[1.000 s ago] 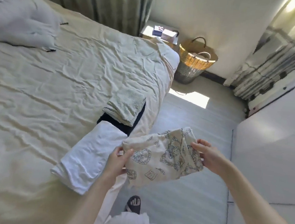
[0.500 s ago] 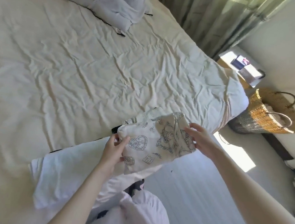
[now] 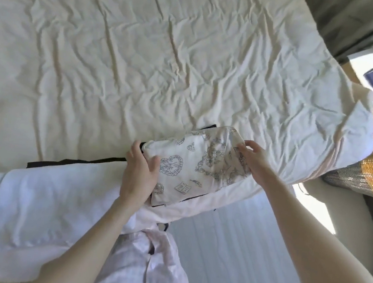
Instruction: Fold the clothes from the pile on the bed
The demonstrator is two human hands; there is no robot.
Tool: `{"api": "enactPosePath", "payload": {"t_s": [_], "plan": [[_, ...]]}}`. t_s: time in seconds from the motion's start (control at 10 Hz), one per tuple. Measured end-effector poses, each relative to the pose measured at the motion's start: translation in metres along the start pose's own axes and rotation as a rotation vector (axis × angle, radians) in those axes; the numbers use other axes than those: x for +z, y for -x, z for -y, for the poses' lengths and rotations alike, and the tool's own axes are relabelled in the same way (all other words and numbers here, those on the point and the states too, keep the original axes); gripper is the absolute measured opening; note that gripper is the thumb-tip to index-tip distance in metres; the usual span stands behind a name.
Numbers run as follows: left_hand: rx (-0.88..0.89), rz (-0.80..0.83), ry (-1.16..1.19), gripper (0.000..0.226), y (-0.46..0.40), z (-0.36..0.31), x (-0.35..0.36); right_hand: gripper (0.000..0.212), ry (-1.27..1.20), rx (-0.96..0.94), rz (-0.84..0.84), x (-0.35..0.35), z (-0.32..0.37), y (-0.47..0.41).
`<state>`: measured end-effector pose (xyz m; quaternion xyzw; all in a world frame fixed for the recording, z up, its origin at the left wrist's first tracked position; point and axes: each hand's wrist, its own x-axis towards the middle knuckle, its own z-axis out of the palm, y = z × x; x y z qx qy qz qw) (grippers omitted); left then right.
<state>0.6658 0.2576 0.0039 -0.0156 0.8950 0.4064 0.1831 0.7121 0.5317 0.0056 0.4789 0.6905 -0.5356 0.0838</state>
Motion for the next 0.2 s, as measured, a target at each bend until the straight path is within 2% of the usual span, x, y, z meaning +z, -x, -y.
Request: {"api": "enactPosePath", "payload": {"t_s": [0.1,0.2], "plan": [[0.522,-0.135,-0.397,0.055,0.015,-0.003,0.004,0.011,-0.025,0.047,-0.058,0.005,-0.011,-0.006],[0.764,0.039,-0.637,0.059,0.022,-0.002,0.025,0.020,-0.014,0.056,-0.109,0.008,-0.006,-0.004]]}}
